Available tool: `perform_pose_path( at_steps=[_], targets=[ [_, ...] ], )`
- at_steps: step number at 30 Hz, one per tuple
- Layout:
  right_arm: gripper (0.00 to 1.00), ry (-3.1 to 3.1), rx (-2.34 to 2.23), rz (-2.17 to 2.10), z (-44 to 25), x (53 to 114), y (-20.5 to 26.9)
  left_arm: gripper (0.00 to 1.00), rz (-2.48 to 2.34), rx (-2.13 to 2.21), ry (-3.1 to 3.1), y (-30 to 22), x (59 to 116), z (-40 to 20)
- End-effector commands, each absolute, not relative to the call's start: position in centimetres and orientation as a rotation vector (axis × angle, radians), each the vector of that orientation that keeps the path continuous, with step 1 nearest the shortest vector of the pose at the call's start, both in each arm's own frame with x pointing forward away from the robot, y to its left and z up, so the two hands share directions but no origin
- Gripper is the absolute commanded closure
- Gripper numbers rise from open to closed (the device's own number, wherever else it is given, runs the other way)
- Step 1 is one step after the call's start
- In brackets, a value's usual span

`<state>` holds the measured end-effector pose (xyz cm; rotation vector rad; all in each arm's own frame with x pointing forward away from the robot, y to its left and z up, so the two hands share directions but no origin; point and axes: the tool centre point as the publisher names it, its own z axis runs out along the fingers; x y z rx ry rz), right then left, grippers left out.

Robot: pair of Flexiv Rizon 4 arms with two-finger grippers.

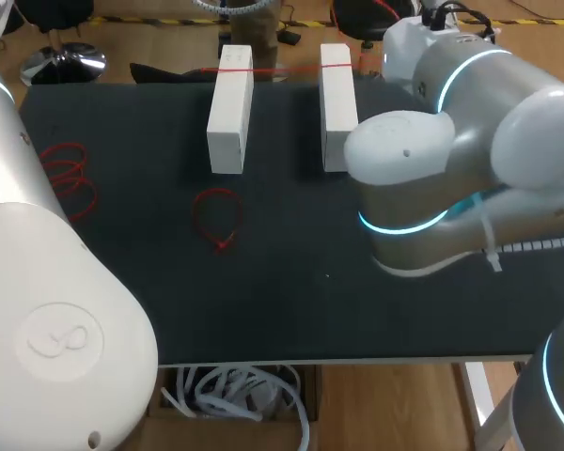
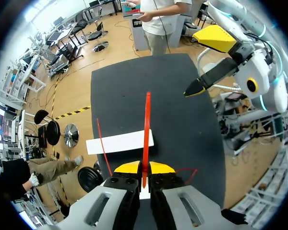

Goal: Grab the tape and strap the tape.

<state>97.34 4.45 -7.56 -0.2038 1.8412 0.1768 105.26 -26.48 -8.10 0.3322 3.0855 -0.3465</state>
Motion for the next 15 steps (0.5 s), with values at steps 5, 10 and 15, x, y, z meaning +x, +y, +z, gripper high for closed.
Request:
perform_pose_path(
  at_steps=[5,10,15],
  targets=[
    [0.00,1.848,-0.236,0.212,-7.2,97.3,4.0,1.00,-0.181,0.269,3.109,-23.9,105.9,-7.7],
    [0.00,1.848,-0.236,0.212,-7.2,97.3,4.0,1.00,-0.037,0.057,3.122,-17.6,106.4,-6.8],
    [0.00,1.848,-0.236,0.212,-7.2,97.3,4.0,1.00,0.153,-0.211,3.133,-8.7,106.4,-5.8]
  ],
)
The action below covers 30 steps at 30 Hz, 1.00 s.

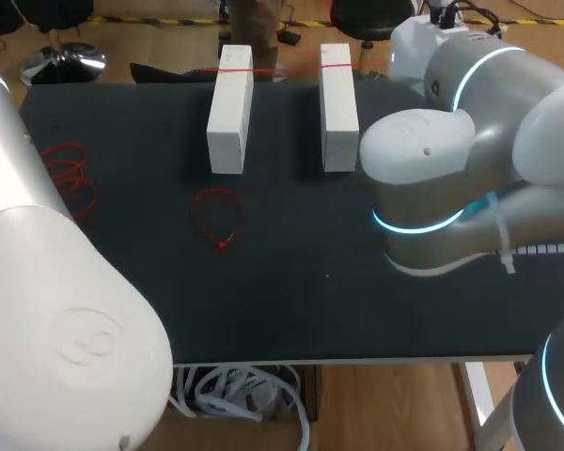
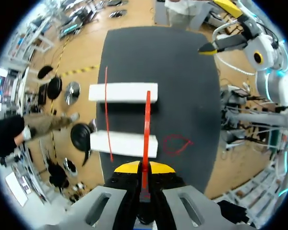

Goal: Grab the tape and strap the tape.

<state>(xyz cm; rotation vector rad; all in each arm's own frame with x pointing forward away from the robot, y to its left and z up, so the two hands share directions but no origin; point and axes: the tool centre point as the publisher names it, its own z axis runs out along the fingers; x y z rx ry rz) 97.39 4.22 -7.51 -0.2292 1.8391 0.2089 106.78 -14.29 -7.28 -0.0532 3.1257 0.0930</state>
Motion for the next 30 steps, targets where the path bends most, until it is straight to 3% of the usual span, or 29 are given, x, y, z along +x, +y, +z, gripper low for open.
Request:
perform_pose_path(
  at_steps=[1,12,21,22,23,30],
  targets=[
    [0.00,1.848,-0.236,0.212,-7.2,97.3,4.0,1.00,0.210,-0.262,3.131,-6.9,106.3,-5.6],
    [0.00,1.848,-0.236,0.212,-7.2,97.3,4.0,1.00,0.508,-0.690,3.215,6.6,104.3,-6.3],
    [0.00,1.848,-0.236,0.212,-7.2,97.3,4.0,1.00,0.431,-0.806,3.266,10.5,104.2,-8.2],
    [0.00,1.848,-0.236,0.212,-7.2,97.3,4.0,0.86,0.431,-0.806,3.266,10.5,104.2,-8.2],
    [0.00,1.848,-0.236,0.212,-7.2,97.3,4.0,0.00,0.431,-0.806,3.266,10.5,104.2,-8.2],
    [0.00,1.848,-0.236,0.212,-7.2,97.3,4.0,0.00,0.431,-0.806,3.266,10.5,104.2,-8.2]
  ],
)
